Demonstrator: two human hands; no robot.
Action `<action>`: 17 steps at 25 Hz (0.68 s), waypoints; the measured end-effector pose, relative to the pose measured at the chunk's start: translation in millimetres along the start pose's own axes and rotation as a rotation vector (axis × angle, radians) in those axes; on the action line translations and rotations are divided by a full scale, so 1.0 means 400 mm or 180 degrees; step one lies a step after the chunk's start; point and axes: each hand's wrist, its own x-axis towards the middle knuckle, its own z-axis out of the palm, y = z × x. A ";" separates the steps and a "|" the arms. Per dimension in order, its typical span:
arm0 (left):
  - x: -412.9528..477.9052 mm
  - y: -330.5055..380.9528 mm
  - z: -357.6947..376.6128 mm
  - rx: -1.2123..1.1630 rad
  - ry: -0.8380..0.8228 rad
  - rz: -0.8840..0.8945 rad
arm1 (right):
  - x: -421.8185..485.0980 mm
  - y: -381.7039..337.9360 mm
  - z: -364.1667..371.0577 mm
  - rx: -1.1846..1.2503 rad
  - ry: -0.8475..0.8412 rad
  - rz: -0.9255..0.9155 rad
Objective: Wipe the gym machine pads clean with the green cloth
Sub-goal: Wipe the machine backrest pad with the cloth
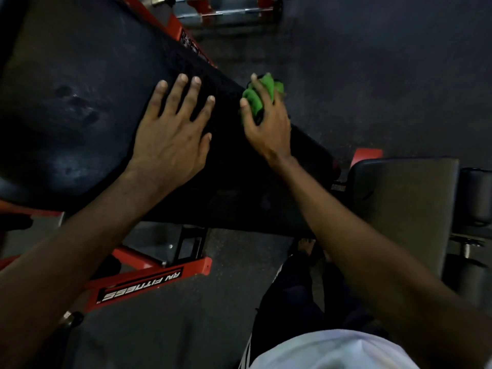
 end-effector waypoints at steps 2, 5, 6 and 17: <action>-0.009 -0.006 -0.001 0.0040 -0.0053 0.0021 | 0.002 -0.003 0.002 0.0043 0.0093 -0.0019; -0.015 -0.007 -0.007 0.0053 -0.0076 -0.0032 | -0.157 -0.006 -0.016 0.0135 -0.0037 -0.0458; -0.016 -0.005 -0.011 0.0065 -0.0075 -0.0086 | -0.220 -0.001 -0.024 0.0143 -0.0160 -0.0606; -0.052 -0.010 -0.021 0.0025 -0.0031 -0.0319 | -0.054 -0.067 -0.002 0.0152 0.0029 -0.0395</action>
